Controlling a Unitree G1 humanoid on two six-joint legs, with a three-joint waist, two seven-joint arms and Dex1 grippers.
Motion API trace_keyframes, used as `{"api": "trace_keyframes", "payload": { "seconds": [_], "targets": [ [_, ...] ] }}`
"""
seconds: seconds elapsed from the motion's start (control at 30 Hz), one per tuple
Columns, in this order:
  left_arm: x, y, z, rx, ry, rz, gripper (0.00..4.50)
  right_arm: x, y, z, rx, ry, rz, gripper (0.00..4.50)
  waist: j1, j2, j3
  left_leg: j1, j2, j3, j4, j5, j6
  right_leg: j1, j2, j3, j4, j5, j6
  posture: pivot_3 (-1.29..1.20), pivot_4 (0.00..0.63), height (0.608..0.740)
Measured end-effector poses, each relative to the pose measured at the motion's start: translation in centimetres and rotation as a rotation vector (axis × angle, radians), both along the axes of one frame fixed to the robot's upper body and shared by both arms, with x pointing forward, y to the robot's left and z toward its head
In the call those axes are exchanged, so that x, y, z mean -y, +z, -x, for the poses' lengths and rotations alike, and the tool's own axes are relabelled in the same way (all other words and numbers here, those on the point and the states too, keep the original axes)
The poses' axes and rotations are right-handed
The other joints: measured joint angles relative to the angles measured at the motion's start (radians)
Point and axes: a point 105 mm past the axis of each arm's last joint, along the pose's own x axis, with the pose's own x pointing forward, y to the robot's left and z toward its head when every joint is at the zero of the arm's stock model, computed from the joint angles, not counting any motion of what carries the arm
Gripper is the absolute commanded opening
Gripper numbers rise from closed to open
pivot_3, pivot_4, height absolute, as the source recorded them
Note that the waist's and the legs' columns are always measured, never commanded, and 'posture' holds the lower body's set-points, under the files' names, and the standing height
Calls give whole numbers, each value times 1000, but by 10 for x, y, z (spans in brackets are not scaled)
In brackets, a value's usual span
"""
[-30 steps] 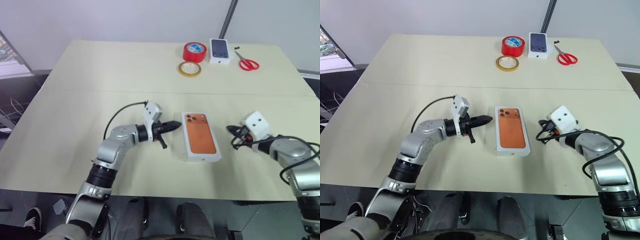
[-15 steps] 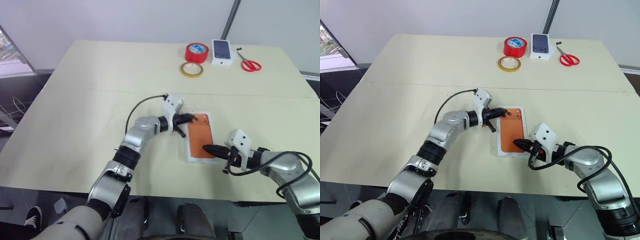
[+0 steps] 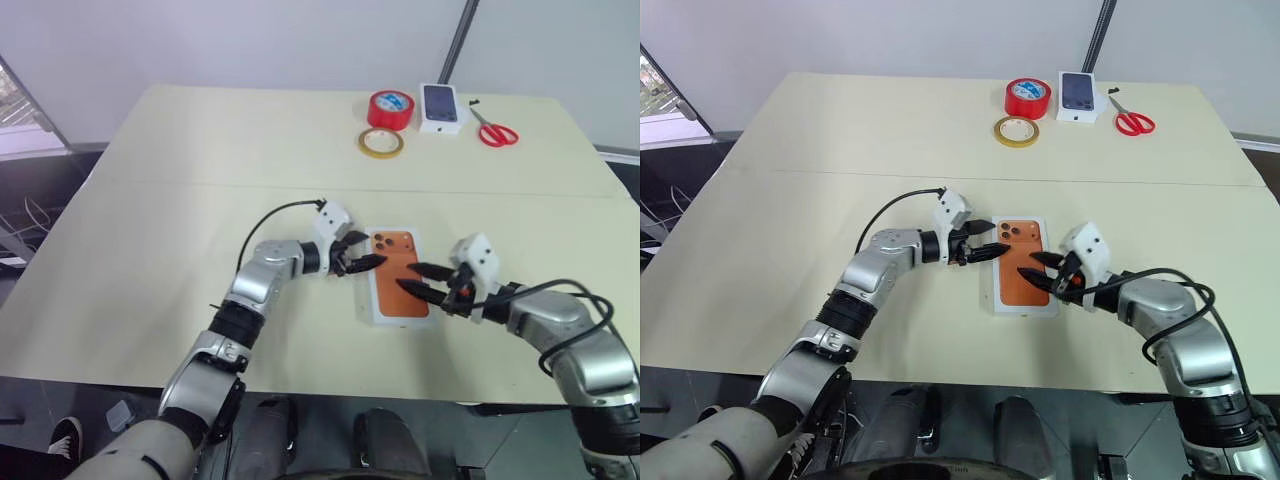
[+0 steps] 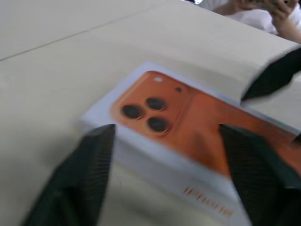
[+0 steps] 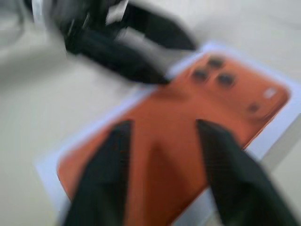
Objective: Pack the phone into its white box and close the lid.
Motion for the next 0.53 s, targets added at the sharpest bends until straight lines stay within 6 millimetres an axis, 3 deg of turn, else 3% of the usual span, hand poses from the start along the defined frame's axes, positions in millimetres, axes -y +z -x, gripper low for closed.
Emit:
{"api": "trace_keyframes", "payload": {
  "seconds": [0.03, 0.17, 0.23, 0.37, 0.53],
  "targets": [
    [-7, 9, 0, 21, 7, 13, 4500, 1, 4, -1, 21, -2, 0, 4408, -1, 0, 0, -1, 0, 0, 0, 0, 0, -1, 0, 0, 0, 0, 0, 0, 150, 728],
    [-56, 42, 0, 159, 90, -11, 4500, 12, 13, -3, 104, 27, 99, 4461, -3, 1, 0, 0, 0, 1, -2, 0, 0, -1, 0, 0, 0, 0, 0, 0, 150, 728],
    [-84, 37, 6, 168, 133, -56, 4500, 23, 14, -4, 128, 18, 133, 4461, -6, 1, 0, 1, 0, 1, -3, 0, 0, -1, 0, 1, -1, 0, 0, 0, 150, 728],
    [-146, 5, 23, 70, 216, -158, 4500, 54, 13, 0, 91, -9, 156, 4461, -4, 1, 0, 1, 0, 1, -4, 0, 0, -1, -1, 0, -1, 0, 0, 0, 150, 728],
    [-196, 9, 29, 55, 334, -178, 4500, 76, 4, 2, 54, -25, 165, 4461, -1, 1, 0, 1, -3, 1, -5, 0, 0, 0, -5, 0, -3, 0, -1, 0, 150, 728]
  ]
}}
